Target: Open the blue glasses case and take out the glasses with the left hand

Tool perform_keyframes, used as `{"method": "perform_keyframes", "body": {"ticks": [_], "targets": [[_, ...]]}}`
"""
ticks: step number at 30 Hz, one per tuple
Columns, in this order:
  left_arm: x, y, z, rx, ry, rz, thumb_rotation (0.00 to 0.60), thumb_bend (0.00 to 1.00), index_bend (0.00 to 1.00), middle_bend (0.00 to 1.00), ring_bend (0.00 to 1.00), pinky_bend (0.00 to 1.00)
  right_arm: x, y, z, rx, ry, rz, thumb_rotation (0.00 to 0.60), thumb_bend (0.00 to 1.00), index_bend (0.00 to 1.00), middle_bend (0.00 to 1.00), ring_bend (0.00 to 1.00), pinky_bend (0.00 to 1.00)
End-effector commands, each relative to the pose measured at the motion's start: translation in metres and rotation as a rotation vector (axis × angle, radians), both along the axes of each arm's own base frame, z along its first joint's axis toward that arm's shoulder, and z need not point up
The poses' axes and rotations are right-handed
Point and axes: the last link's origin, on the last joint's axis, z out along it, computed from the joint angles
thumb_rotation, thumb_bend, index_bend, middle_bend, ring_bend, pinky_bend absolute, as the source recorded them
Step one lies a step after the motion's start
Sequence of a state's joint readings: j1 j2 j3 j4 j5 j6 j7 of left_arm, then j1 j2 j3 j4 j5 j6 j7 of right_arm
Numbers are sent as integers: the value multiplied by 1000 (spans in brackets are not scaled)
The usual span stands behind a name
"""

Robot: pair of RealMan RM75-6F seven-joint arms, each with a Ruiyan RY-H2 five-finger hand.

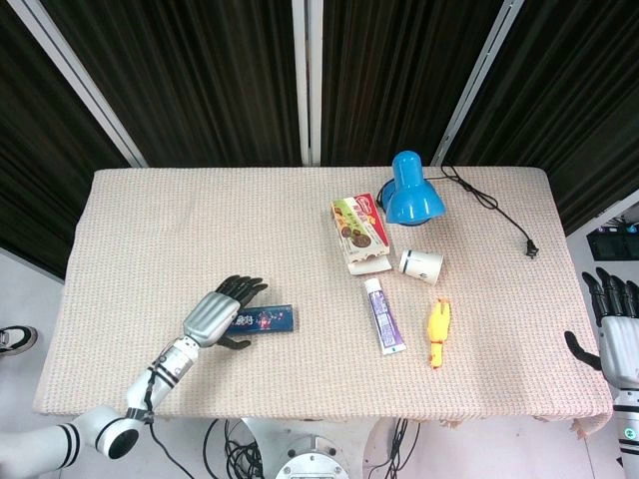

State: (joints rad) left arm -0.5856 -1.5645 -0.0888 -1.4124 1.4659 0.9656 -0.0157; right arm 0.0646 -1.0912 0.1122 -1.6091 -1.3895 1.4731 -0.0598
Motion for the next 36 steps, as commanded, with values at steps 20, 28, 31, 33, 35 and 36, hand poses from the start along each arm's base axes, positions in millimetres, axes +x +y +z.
{"method": "perform_keyframes", "body": {"ticks": [20, 28, 31, 33, 35, 36], "targets": [[-25, 22, 13, 76, -16, 85, 600, 157, 71, 75, 0, 37, -6, 0, -6, 30, -11, -30, 600, 214, 0, 0, 0, 0], [-19, 11, 26, 74, -44, 11, 600, 183, 98, 152, 0, 66, -6, -1, -7, 35, -8, -33, 600, 214, 0, 0, 0, 0], [-19, 10, 27, 53, -49, -5, 600, 203, 100, 178, 0, 70, -4, -1, -8, 39, -9, -30, 600, 214, 0, 0, 0, 0], [-18, 9, 26, 39, -44, -10, 600, 209, 100, 188, 0, 70, -3, 0, -9, 42, -8, -29, 600, 214, 0, 0, 0, 0], [-18, 9, 26, 30, -40, -13, 600, 209, 100, 199, 0, 70, -4, 0, -8, 41, -4, -35, 600, 214, 0, 0, 0, 0], [-18, 9, 25, 25, -37, -15, 600, 209, 100, 201, 0, 70, -4, 0, -8, 39, -3, -39, 600, 214, 0, 0, 0, 0]]}}
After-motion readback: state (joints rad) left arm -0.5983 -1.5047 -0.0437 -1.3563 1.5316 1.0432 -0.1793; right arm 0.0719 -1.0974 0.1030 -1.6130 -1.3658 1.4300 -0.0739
